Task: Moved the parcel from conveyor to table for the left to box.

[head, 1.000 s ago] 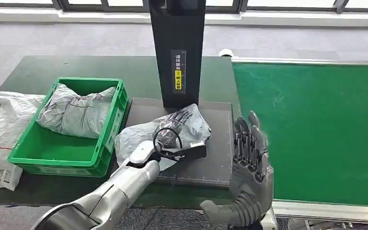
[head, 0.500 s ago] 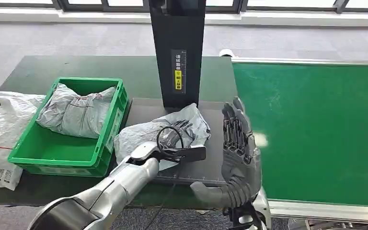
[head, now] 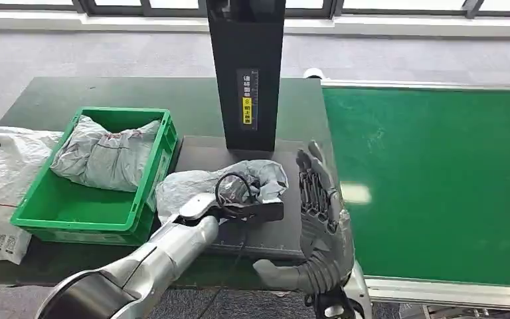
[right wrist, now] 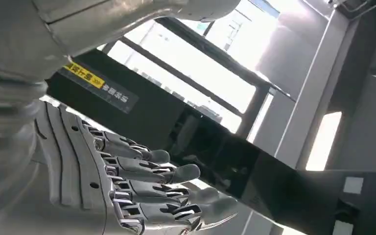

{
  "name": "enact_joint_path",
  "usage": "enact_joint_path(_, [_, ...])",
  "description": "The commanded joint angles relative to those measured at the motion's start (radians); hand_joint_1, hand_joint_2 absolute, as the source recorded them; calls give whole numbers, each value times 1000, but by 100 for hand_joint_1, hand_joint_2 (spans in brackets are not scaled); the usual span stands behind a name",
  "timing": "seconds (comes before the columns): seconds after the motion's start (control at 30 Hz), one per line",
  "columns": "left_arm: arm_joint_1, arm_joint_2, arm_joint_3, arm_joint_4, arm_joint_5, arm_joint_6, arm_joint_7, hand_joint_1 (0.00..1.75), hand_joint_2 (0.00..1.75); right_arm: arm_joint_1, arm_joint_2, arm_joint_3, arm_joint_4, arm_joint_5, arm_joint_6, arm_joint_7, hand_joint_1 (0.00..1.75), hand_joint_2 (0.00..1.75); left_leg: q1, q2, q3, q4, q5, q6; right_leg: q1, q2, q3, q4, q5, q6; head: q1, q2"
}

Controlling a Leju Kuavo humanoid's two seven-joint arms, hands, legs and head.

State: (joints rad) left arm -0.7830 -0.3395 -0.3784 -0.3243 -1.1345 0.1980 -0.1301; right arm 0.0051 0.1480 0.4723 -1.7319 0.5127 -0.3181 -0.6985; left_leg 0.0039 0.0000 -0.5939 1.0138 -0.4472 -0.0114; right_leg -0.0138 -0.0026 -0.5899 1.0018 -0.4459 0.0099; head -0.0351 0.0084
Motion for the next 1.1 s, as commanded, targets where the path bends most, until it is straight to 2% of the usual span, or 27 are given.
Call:
enact_joint_path(0.03, [-42, 34, 87, 12, -1, 128, -44, 175, 175, 73, -2, -70, -70, 2, 5, 0, 0, 175, 0, 0, 0, -1, 0, 0, 0, 0, 0, -1, 0, -1, 0, 0])
enact_joint_path(0.1, [-44, 28, 111, -14, 11, 200, -84, 175, 175, 97, 9, -85, -99, 20, -1, 0, 0, 175, 1, 0, 0, -1, 0, 0, 1, 0, 0, -1, 0, -1, 0, 0])
enact_joint_path(0.33, [-40, 35, 125, -61, 19, 265, -108, 175, 175, 121, 7, -86, -122, 28, -8, 0, 0, 175, 0, 0, -1, 0, 0, 0, 1, 0, -1, -1, 0, -1, 0, 0])
enact_joint_path(0.37, [-28, 45, 139, -125, 26, 404, -142, 175, 175, 131, 7, -91, -126, 30, -15, 0, 0, 175, 0, 1, 0, -1, 0, 0, 0, 1, -1, -1, 0, -1, 0, 0])
enact_joint_path(0.5, [-21, 143, 166, -391, 60, 411, -153, 175, 175, 145, -27, -77, -110, 4, -31, 0, 0, 175, 1, 2, -1, -1, 0, 0, 1, 2, -2, -1, 1, -1, 0, 0])
enact_joint_path(0.57, [-17, 179, 192, -491, 26, 471, -123, 175, 175, 152, -43, -63, -100, -9, -38, 0, 0, 175, 1, 4, -2, 0, 0, 0, 1, 4, -3, 0, 1, -1, 0, 0])
enact_joint_path(0.6, [-9, 205, 210, -572, 22, 433, -111, 175, 175, 154, -61, -42, -95, -22, -62, 0, 0, 175, 1, 6, -1, -1, -1, -1, 1, 6, -3, -1, 1, -1, 0, 0])
enact_joint_path(0.63, [-30, 229, 236, -598, -46, 487, -60, 175, 175, 158, -67, -33, -95, -27, -66, 0, 0, 175, 1, 5, -1, 0, -1, 0, 1, 5, -3, 1, 1, -1, 0, 0])
enact_joint_path(0.73, [-93, 274, 306, -605, -68, 470, -38, 175, 175, 174, -60, -32, -98, -21, -59, 0, 0, 175, 1, 7, -1, -1, 0, -1, 1, 7, -4, 0, 2, -2, 0, 0])
enact_joint_path(0.8, [-155, 310, 353, -527, -116, 489, -31, 175, 175, 174, -59, -30, -94, -21, -51, 0, 0, 175, 2, 6, -2, 0, 0, -1, 2, 6, -4, 2, 1, -2, 0, 0])
enact_joint_path(0.87, [-181, 317, 387, -480, -108, 497, -48, 175, 175, 164, -61, -29, -83, -27, -47, 0, 0, 175, 3, 6, -1, 0, 0, -2, 3, 7, -4, 3, 1, -2, 0, 0])
enact_joint_path(1.1, [-186, 318, 390, -471, -108, 500, -52, 175, 175, 161, -61, -29, -80, -29, -47, 0, 0, 175, 3, 1, -1, -1, 3, -3, 4, 1, -2, 1, 1, -3, 0, 0])
